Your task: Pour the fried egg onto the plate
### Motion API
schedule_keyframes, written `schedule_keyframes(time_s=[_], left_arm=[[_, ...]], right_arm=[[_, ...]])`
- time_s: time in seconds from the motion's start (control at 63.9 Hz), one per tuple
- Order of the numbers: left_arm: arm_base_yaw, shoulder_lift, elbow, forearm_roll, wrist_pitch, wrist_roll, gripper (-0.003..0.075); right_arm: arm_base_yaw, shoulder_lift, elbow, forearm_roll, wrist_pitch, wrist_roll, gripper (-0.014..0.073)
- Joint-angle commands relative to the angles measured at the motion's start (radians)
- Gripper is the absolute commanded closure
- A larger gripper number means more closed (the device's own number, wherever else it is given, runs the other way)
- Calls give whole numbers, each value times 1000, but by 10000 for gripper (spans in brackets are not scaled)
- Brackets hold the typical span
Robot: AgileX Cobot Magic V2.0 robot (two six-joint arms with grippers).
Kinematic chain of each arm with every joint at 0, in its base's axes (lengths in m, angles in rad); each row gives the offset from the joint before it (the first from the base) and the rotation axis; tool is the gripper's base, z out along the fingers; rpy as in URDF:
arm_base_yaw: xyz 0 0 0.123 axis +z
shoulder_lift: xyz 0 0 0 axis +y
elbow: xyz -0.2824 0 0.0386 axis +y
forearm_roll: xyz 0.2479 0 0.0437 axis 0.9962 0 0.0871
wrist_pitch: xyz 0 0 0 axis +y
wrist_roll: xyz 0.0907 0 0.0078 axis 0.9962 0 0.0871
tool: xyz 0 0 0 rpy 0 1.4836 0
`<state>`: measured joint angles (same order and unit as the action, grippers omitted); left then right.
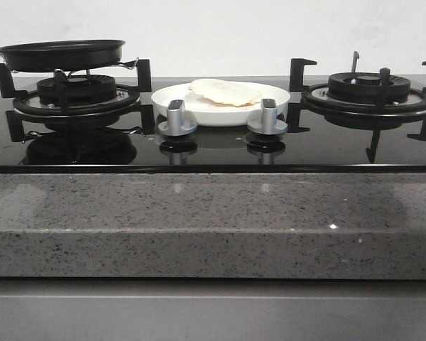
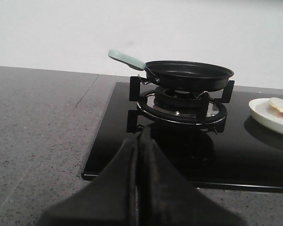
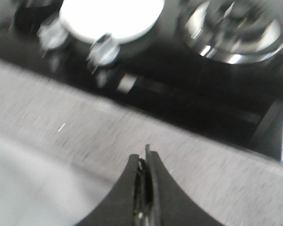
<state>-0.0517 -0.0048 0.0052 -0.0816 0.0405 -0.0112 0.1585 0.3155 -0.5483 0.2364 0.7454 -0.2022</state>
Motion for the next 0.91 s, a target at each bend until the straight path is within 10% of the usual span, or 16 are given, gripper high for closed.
schedule_keyframes(time_s=[0.0, 0.297, 0.891], left_arm=[[4, -19, 6, 0, -76, -8, 739], [4, -19, 6, 0, -76, -8, 739], [4, -17, 6, 0, -76, -8, 739]], right_arm=[[-41, -76, 92, 14, -230, -8, 662], [-141, -306, 420, 14, -536, -8, 662], [-141, -346, 571, 14, -732, -8, 662]])
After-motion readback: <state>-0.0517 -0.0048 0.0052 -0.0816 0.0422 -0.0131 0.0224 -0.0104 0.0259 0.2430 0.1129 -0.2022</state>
